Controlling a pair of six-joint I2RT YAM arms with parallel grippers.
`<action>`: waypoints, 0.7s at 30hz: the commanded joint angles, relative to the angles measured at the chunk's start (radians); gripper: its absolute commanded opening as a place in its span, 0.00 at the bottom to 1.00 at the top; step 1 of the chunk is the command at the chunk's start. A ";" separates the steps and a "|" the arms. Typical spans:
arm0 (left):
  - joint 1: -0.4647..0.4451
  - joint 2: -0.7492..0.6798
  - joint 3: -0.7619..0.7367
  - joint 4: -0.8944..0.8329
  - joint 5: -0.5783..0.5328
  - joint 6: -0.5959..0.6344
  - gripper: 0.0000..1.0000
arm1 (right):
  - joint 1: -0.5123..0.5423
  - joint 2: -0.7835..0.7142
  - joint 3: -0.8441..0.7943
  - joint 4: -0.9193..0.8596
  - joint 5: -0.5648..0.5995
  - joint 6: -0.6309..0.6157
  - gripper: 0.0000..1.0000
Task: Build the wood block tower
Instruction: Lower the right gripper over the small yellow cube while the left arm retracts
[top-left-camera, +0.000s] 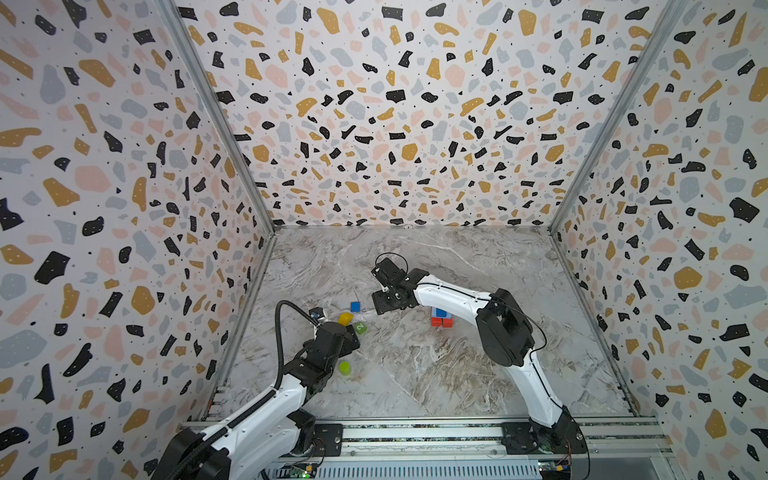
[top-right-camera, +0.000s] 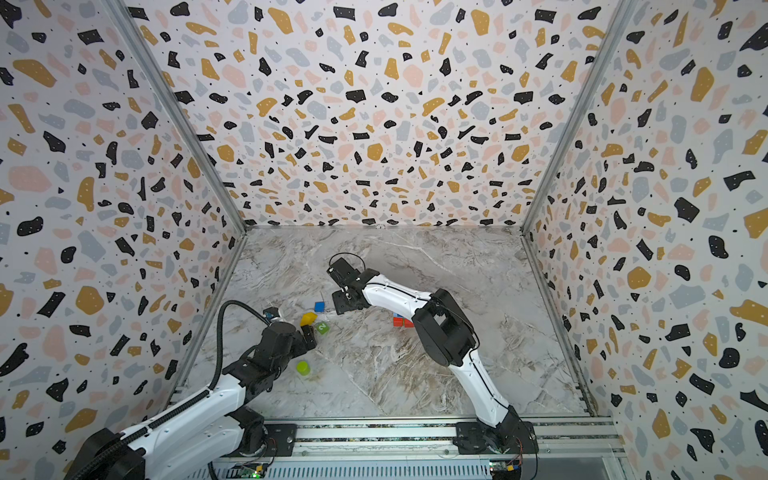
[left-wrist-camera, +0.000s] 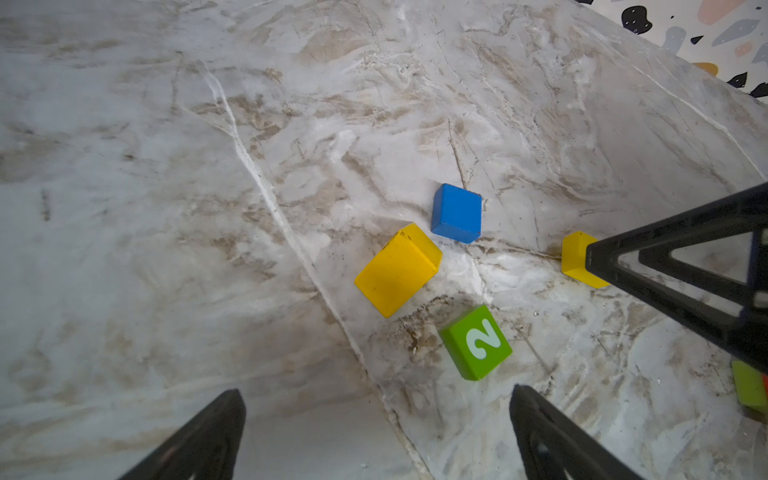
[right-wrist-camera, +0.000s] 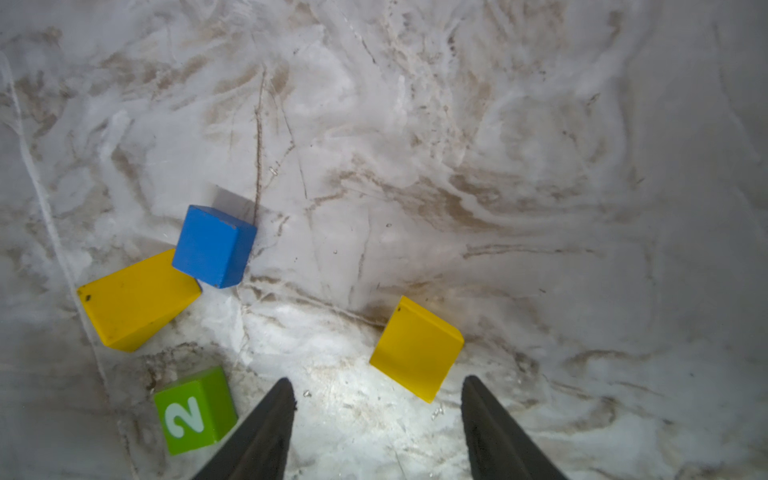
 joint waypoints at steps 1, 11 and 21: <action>0.006 -0.020 -0.017 0.032 -0.001 -0.007 1.00 | -0.001 -0.001 0.022 -0.037 0.027 0.019 0.63; 0.006 -0.067 -0.031 0.023 0.000 -0.009 1.00 | -0.004 0.037 0.046 -0.035 0.010 0.023 0.56; 0.006 -0.065 -0.031 0.023 0.005 -0.007 1.00 | -0.002 0.070 0.068 -0.047 0.006 0.022 0.50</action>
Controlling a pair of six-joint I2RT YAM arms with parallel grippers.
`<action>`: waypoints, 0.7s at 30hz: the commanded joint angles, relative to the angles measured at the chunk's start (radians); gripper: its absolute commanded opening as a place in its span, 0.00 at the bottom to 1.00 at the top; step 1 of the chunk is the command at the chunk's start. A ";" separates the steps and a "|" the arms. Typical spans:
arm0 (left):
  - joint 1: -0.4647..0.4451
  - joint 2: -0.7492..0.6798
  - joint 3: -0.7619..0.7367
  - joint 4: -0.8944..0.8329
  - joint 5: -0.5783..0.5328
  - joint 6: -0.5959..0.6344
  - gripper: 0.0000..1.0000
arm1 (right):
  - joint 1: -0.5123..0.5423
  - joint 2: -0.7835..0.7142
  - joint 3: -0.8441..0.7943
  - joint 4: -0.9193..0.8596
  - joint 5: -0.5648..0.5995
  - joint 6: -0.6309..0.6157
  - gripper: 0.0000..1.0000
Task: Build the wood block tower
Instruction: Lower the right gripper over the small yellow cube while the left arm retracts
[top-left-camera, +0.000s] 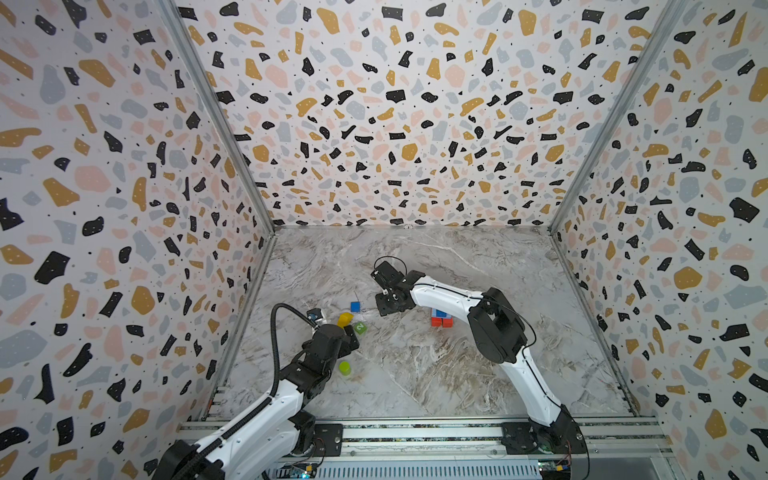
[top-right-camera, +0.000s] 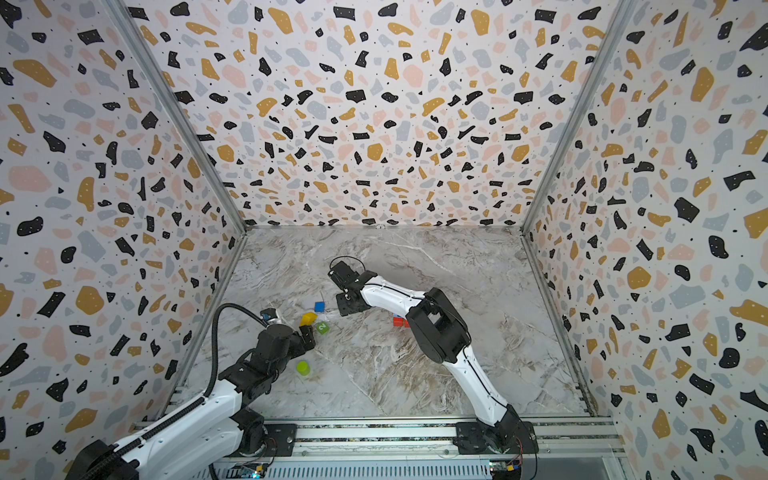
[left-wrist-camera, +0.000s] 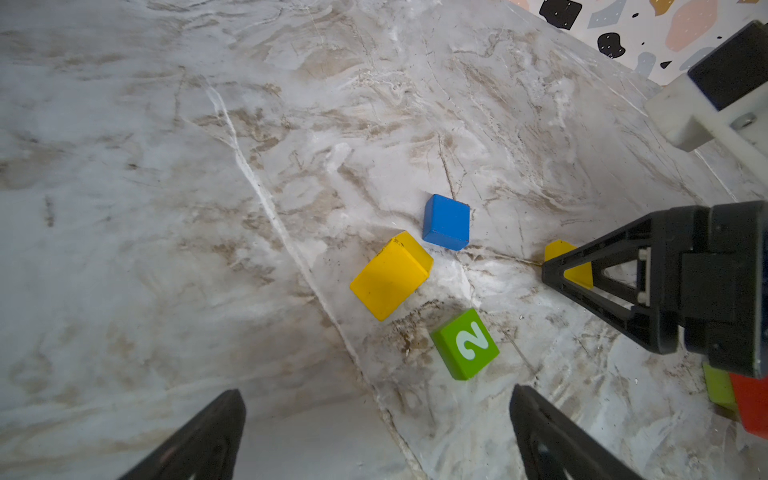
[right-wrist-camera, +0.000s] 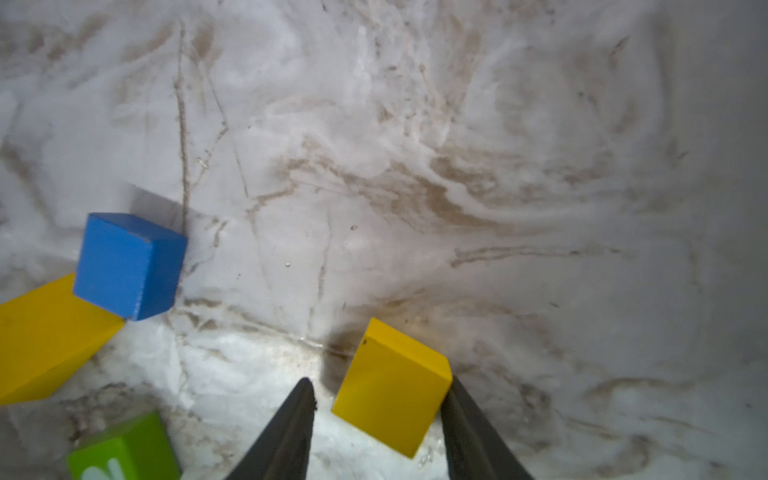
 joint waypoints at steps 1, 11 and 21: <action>0.005 -0.007 -0.010 0.021 0.004 -0.007 1.00 | 0.001 -0.001 0.033 -0.034 0.006 0.001 0.49; 0.006 -0.002 -0.010 0.022 0.004 -0.008 1.00 | -0.002 0.014 0.053 -0.043 0.025 -0.007 0.45; 0.005 0.000 -0.009 0.023 0.002 -0.008 1.00 | 0.000 0.056 0.129 -0.073 0.013 -0.005 0.53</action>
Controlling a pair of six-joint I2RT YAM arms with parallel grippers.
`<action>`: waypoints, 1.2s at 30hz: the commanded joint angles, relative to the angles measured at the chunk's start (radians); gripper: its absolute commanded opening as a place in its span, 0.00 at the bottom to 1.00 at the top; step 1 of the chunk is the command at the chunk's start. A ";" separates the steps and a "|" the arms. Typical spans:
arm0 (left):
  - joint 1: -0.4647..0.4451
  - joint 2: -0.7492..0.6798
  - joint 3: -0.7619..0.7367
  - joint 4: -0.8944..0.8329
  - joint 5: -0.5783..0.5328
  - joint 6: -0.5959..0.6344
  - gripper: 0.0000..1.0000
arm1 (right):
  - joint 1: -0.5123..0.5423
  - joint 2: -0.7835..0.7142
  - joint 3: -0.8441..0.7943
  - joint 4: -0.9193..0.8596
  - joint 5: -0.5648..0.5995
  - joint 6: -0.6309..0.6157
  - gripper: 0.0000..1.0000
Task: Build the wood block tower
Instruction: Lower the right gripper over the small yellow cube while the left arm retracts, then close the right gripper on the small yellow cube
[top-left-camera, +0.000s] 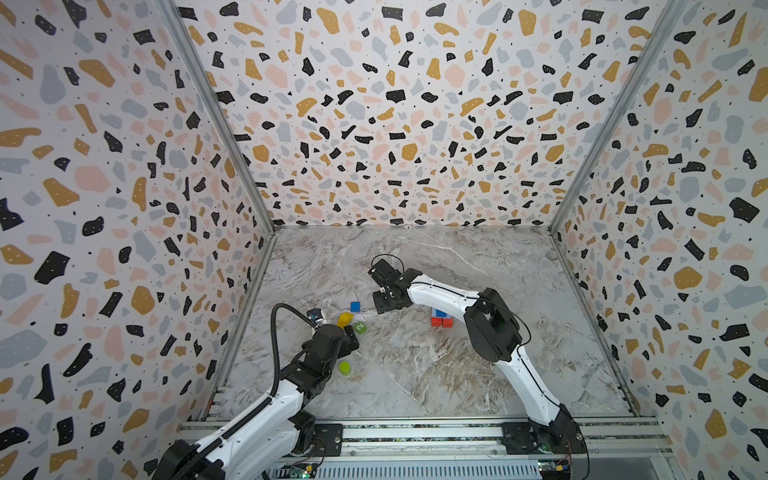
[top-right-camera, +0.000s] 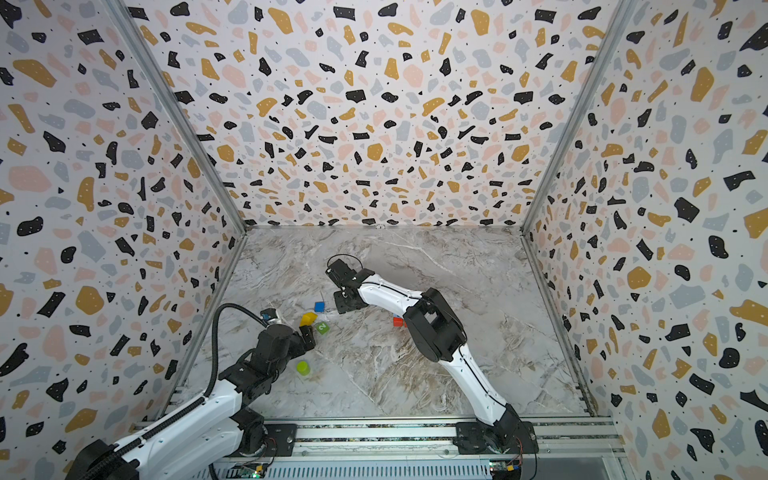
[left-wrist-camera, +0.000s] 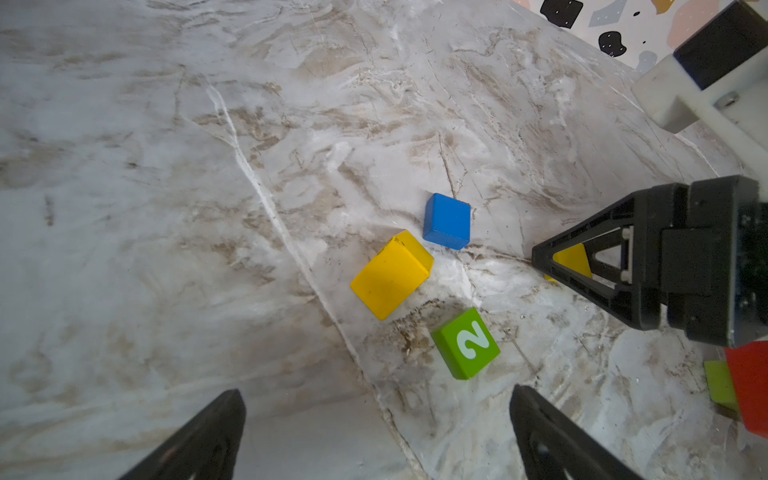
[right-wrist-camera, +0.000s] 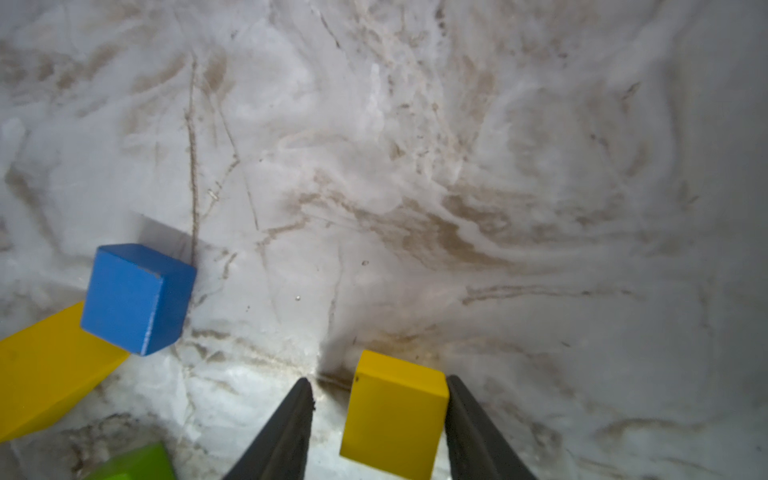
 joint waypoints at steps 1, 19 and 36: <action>0.006 -0.001 -0.009 0.022 0.004 -0.008 1.00 | 0.000 0.001 0.037 -0.047 0.006 -0.001 0.52; 0.006 0.009 -0.012 0.034 0.012 -0.007 1.00 | 0.007 -0.036 0.032 -0.076 0.041 -0.019 0.29; 0.005 0.088 0.040 0.040 0.078 0.051 1.00 | -0.025 -0.224 0.067 -0.270 0.105 -0.068 0.27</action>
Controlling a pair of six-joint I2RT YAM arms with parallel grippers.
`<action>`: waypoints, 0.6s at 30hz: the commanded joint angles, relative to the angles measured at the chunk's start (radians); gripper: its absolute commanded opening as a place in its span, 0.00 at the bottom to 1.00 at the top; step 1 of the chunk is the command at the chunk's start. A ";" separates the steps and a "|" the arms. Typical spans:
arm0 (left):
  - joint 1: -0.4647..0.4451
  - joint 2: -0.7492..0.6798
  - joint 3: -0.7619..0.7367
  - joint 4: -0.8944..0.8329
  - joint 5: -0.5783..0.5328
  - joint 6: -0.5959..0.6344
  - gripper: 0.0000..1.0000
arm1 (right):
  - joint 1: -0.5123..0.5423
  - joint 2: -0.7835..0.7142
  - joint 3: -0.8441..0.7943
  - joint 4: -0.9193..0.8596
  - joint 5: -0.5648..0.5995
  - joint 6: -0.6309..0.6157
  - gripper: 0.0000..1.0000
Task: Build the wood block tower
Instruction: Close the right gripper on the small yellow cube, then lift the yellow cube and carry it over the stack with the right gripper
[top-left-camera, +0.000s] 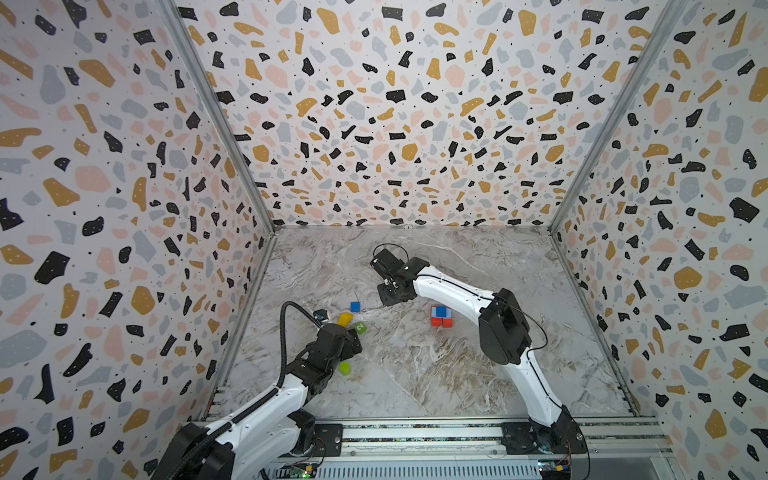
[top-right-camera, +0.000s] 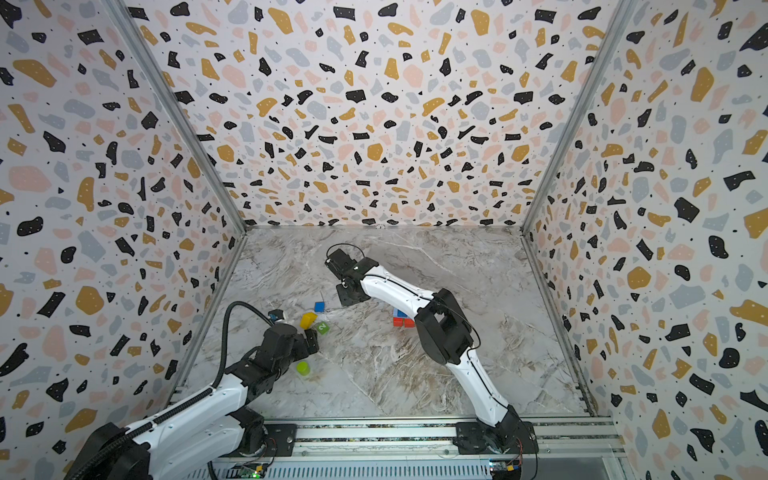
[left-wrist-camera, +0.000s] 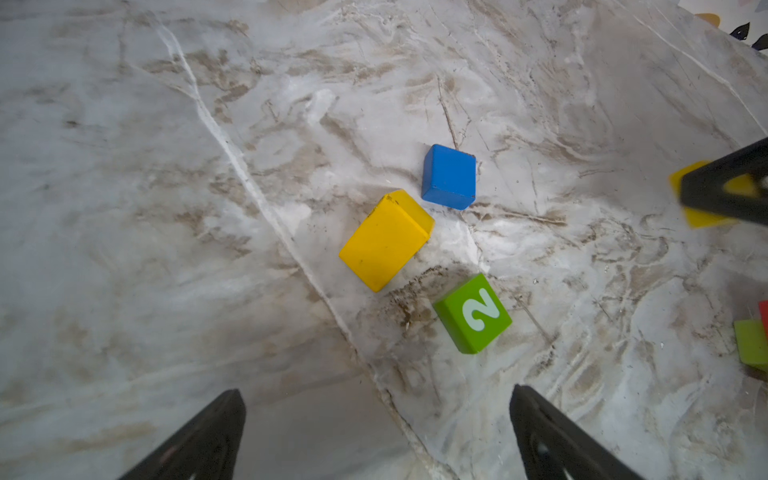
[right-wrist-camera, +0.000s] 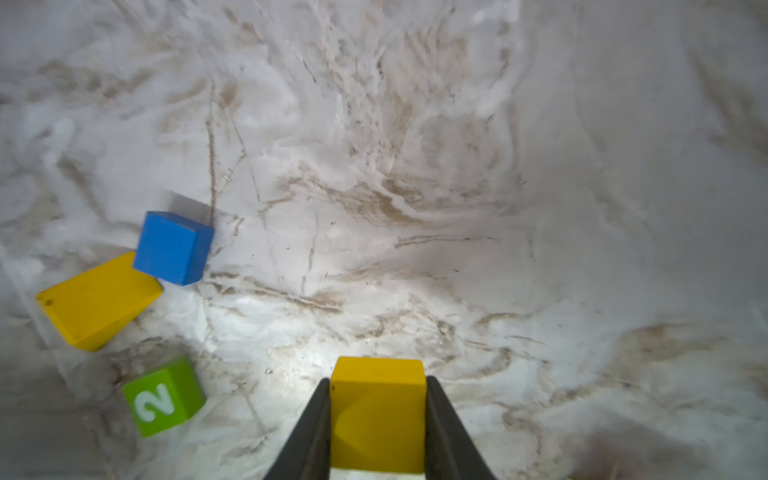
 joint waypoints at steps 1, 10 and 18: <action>0.006 -0.005 0.038 0.023 0.013 0.023 1.00 | -0.018 -0.109 0.006 -0.073 0.017 -0.032 0.27; 0.006 -0.003 0.049 0.013 0.011 0.033 1.00 | -0.057 -0.250 -0.149 -0.109 0.055 -0.098 0.25; 0.006 0.068 0.068 0.021 0.042 0.049 1.00 | -0.138 -0.484 -0.451 0.047 -0.008 -0.013 0.24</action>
